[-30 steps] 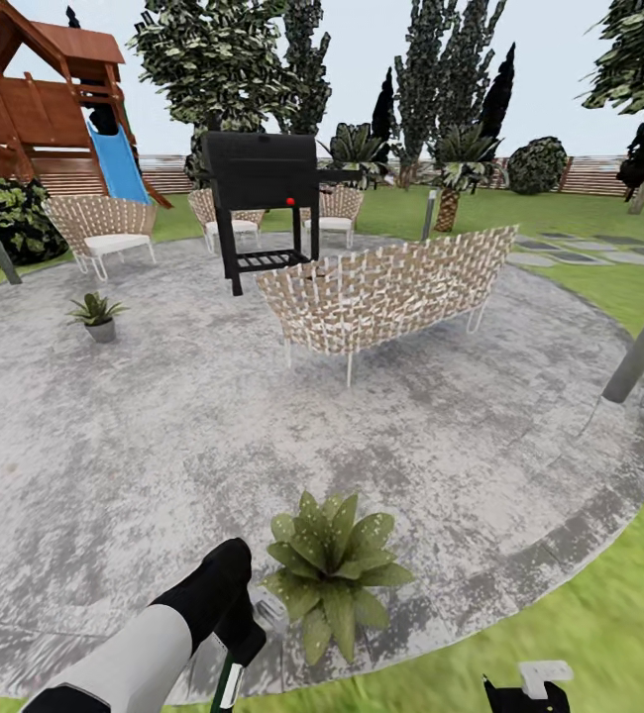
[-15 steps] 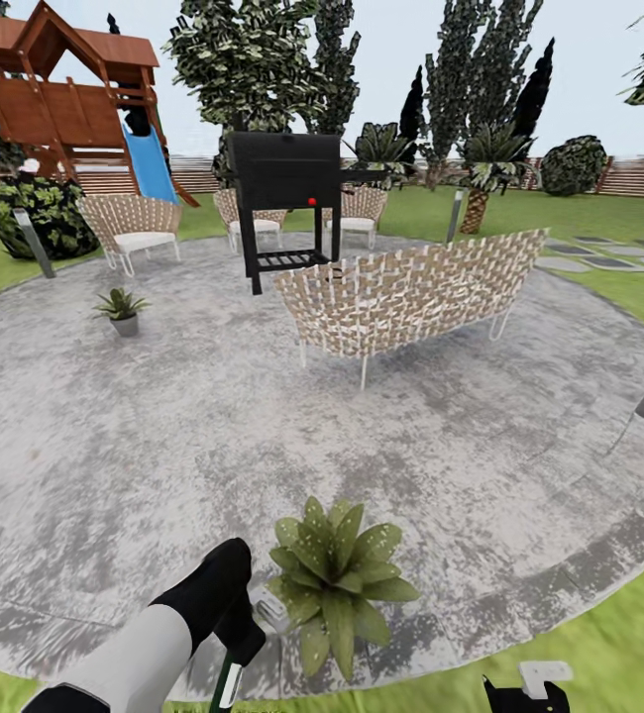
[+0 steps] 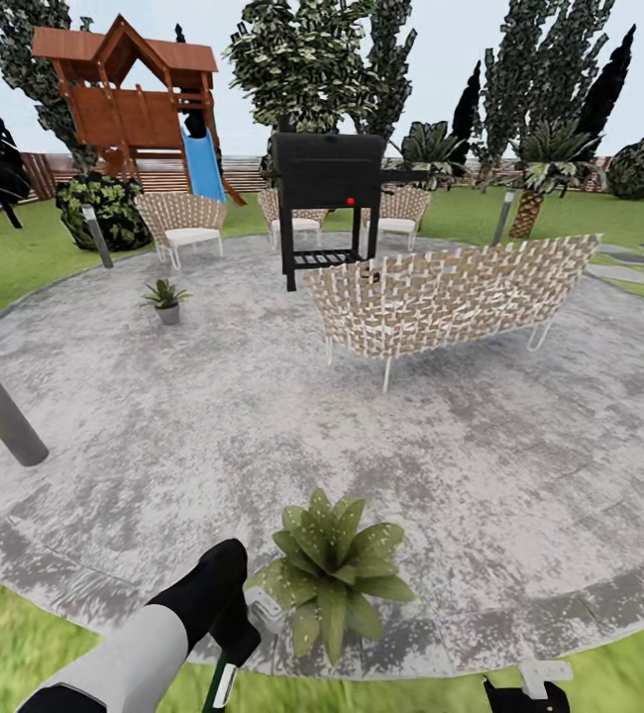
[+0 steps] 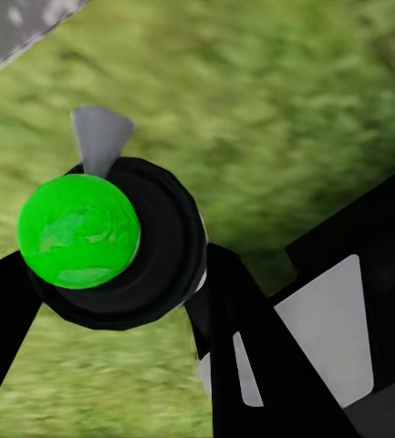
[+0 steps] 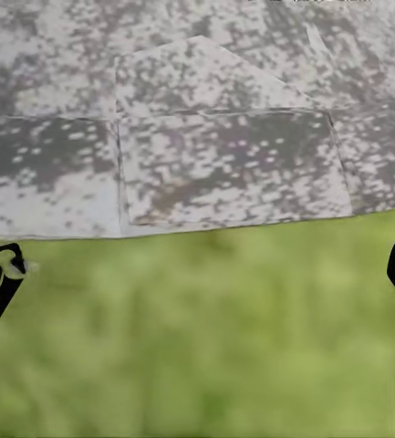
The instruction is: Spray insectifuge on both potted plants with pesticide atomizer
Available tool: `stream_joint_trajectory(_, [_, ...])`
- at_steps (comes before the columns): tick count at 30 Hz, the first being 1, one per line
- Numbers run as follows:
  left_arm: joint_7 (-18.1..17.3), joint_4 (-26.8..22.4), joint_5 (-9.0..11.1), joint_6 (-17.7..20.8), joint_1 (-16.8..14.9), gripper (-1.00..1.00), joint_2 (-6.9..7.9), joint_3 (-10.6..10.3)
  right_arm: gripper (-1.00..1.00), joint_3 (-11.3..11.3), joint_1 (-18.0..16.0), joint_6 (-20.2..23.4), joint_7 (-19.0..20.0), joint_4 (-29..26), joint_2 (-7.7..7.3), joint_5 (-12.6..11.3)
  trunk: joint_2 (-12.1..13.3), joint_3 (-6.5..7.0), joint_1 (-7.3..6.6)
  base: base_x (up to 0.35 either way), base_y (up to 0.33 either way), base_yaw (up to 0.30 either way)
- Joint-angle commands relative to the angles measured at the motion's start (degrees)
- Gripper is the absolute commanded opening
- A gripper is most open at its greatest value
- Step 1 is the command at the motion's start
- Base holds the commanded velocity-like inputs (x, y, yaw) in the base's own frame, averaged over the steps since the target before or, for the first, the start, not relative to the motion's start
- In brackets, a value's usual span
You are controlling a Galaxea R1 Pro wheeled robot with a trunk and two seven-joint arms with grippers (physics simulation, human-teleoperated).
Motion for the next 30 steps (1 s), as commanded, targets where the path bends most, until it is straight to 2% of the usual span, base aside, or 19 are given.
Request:
stream_joint_trajectory(1, [-0.6, -0.06, -0.57, 0.18, -0.03, -1.0, -0.04, -0.11, 1.0, -0.49, -0.03, -0.17, 0.44, -0.01, 0.0, 0.15, -0.02, -0.05, -0.02, -0.046, -0.223, 0.101])
stream_joint_trajectory(8, [-0.64, -0.32, -0.57, 0.06, -1.28, -1.0, -0.69, -0.1, 1.0, -0.45, -0.03, -0.17, 0.44, -0.01, 0.0, 0.2, -0.02, -0.05, -0.02, -0.007, -0.109, 0.016])
stream_joint_trajectory(13, [-0.9, -0.27, -0.28, 0.27, -5.53, -1.0, -1.14, -0.02, 1.0, -0.41, -0.03, -0.17, 0.44, -0.01, 0.0, 0.22, -0.02, -0.05, -0.02, 0.0, -0.002, 0.0])
stream_joint_trajectory(18, [-0.98, -0.29, -0.23, 0.39, -7.65, -1.0, -2.28, 0.0, 1.0, -0.41, -0.03, -0.17, 0.44, -0.01, 0.0, 0.22, -0.02, -0.05, -0.02, 0.0, 0.0, 0.0])
stream_joint_trajectory(25, [-0.97, 0.48, -0.34, 0.28, -7.5, -1.0, -2.26, -0.07, 1.0, -0.41, -0.03, -0.17, 0.44, -0.01, -0.04, 0.24, -0.02, -0.05, -0.02, 0.021, 0.0, 0.0])
stream_joint_trajectory(30, [-0.94, 0.64, -0.39, 0.24, -7.37, -1.0, -2.26, -0.03, 1.0, -0.48, -0.03, -0.25, 0.44, -0.08, -0.09, 0.22, -0.02, -0.05, -0.02, 0.244, -0.088, 0.0])
